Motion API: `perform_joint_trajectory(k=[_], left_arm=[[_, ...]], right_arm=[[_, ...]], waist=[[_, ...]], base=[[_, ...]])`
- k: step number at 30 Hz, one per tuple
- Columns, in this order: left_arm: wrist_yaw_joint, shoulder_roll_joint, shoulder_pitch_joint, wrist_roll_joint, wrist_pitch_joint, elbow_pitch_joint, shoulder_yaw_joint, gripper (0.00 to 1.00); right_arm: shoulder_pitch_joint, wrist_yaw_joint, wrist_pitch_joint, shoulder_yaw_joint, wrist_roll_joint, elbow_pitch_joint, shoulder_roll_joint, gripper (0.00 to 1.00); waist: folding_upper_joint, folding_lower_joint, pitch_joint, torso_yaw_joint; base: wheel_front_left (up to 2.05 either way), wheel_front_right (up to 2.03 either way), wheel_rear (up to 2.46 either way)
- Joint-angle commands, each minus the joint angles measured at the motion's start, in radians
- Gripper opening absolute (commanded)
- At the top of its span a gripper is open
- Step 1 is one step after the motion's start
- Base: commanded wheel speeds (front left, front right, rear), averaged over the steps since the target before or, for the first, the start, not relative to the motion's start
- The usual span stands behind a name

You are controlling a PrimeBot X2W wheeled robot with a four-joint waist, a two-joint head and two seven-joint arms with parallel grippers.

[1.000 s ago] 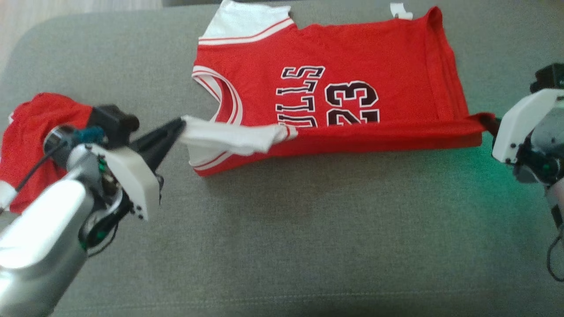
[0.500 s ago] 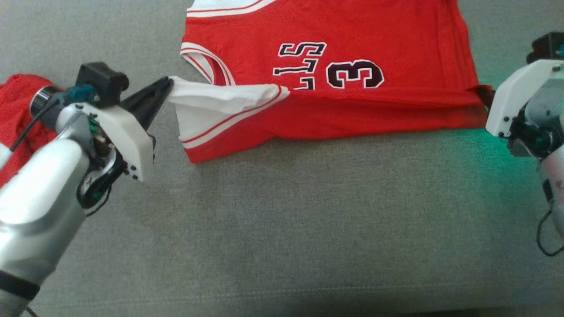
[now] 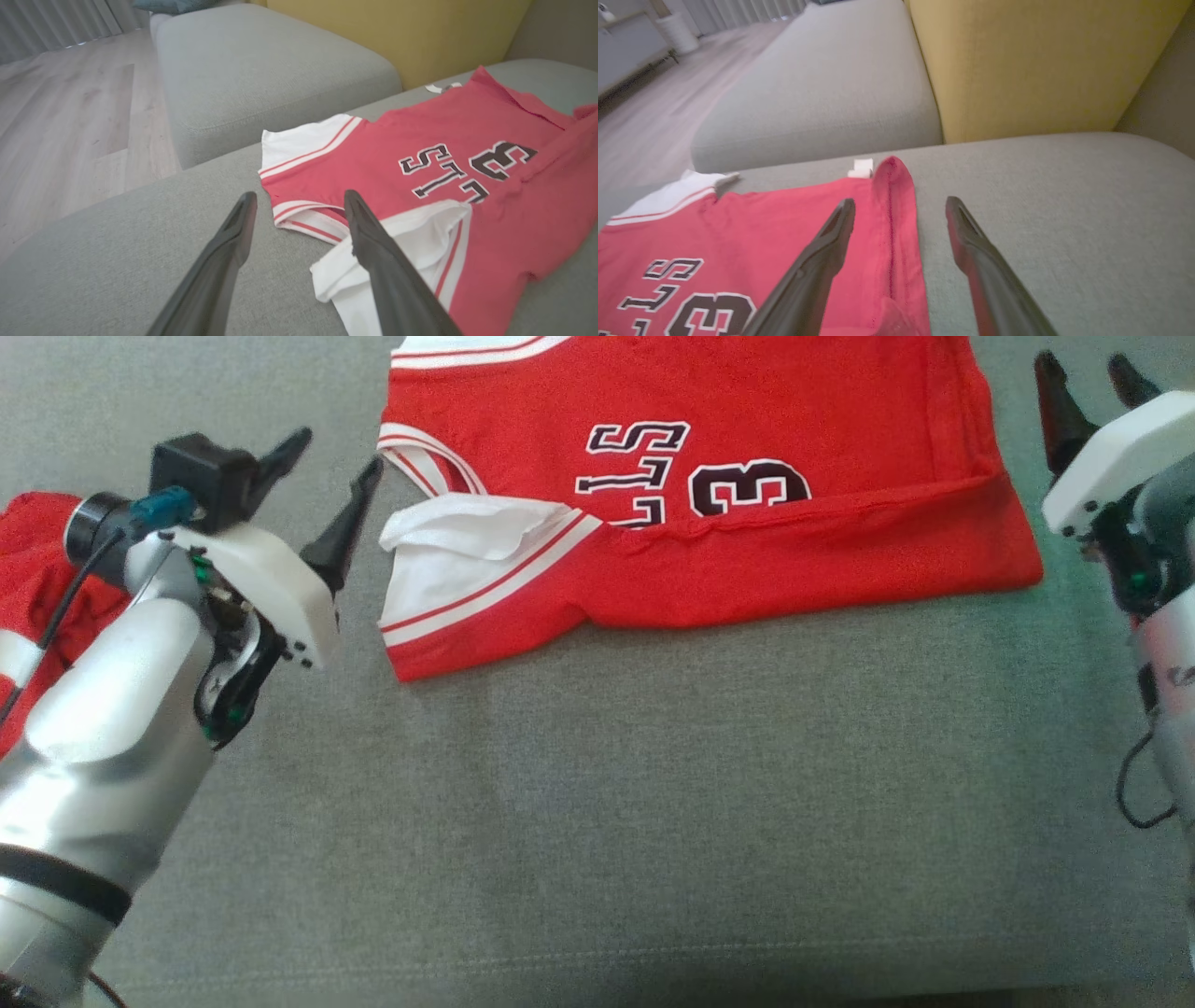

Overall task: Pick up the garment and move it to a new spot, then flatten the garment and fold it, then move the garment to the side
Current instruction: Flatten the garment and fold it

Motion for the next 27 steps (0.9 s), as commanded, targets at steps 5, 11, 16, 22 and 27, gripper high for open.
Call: perform_joint_trajectory(k=[5,11,16,22,27], left_arm=[[0.075,-0.018,-0.022,-0.037,-0.089,0.008,0.124,1.00],[0.177,-0.089,0.113,-0.008,-0.101,-0.179,0.347,1.00],[0.214,-0.186,0.309,0.112,-0.101,-0.372,0.527,1.00],[0.176,-0.321,0.499,0.236,-0.102,-0.475,0.625,1.00],[0.143,-0.377,0.608,0.310,-0.102,-0.474,0.677,1.00]], right_arm=[[0.030,0.007,-0.166,0.039,-0.042,-0.032,0.031,1.00],[0.145,0.007,-0.349,0.074,-0.071,-0.118,0.037,1.00],[0.279,0.007,-0.403,0.021,-0.135,-0.262,0.051,1.00],[0.515,0.007,-0.405,-0.126,-0.259,-0.530,0.141,1.00],[0.659,0.007,-0.405,-0.173,-0.374,-0.651,0.211,1.00]], waist=[[0.0000,0.0000,-0.040,-0.005],[0.0000,0.0000,-0.089,-0.006],[0.0000,0.0000,-0.130,-0.006],[0.0000,0.0000,-0.171,-0.002],[0.0000,0.0000,-0.188,-0.016]], base=[[0.00,0.00,0.00],[0.00,0.00,0.00],[0.00,0.00,0.00],[0.00,0.00,0.00],[0.00,0.00,0.00]])
